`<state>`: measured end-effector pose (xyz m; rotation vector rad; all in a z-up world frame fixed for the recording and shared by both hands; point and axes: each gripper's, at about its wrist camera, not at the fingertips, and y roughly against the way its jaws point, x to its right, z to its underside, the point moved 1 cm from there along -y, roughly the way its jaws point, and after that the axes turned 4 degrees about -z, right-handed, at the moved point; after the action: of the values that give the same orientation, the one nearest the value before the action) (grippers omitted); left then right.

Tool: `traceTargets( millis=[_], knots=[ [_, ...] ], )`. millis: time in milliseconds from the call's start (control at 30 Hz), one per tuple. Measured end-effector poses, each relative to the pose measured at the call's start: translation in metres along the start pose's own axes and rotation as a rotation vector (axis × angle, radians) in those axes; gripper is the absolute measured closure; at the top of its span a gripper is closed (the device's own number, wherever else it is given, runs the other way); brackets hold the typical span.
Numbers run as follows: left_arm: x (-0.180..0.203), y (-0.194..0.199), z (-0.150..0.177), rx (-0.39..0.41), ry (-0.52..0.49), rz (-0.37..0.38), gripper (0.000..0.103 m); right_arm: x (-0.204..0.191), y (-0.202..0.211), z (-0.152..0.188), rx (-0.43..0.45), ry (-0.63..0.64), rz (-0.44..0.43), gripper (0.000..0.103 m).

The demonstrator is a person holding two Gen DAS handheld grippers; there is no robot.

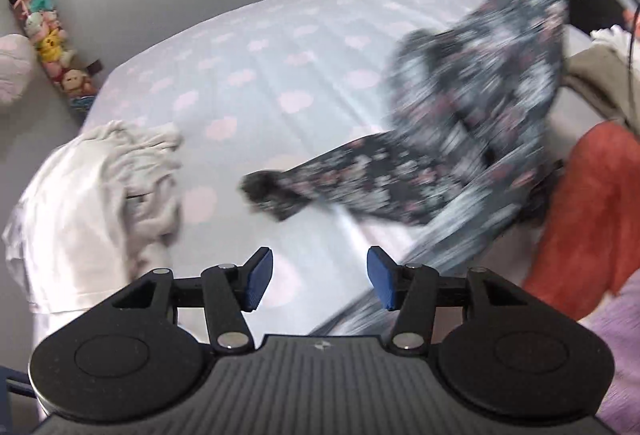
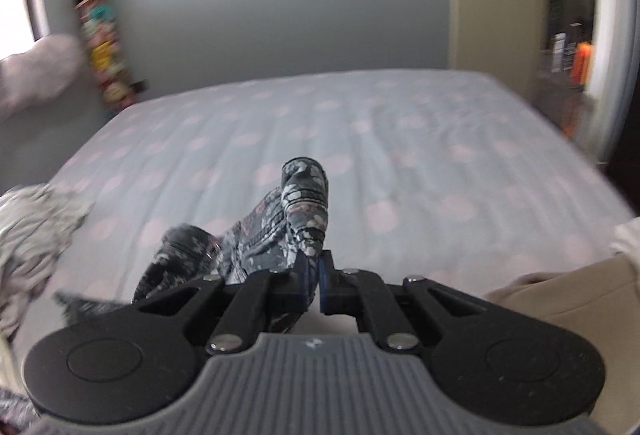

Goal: Fold clothes

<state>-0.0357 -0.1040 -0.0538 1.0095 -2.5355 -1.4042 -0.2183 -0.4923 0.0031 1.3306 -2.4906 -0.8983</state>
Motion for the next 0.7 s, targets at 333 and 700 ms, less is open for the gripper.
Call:
traceTargets(
  millis=[333, 700],
  knots=[
    [0.043, -0.018, 0.011, -0.104, -0.198, 0.198, 0.045, 0.107, 0.022, -0.014, 0.110, -0.137, 0.392, 0.098],
    [0.132, -0.091, 0.036, -0.375, -0.461, 0.262, 0.046, 0.130, 0.040, -0.032, 0.175, -0.060, 0.498, 0.103]
  ],
)
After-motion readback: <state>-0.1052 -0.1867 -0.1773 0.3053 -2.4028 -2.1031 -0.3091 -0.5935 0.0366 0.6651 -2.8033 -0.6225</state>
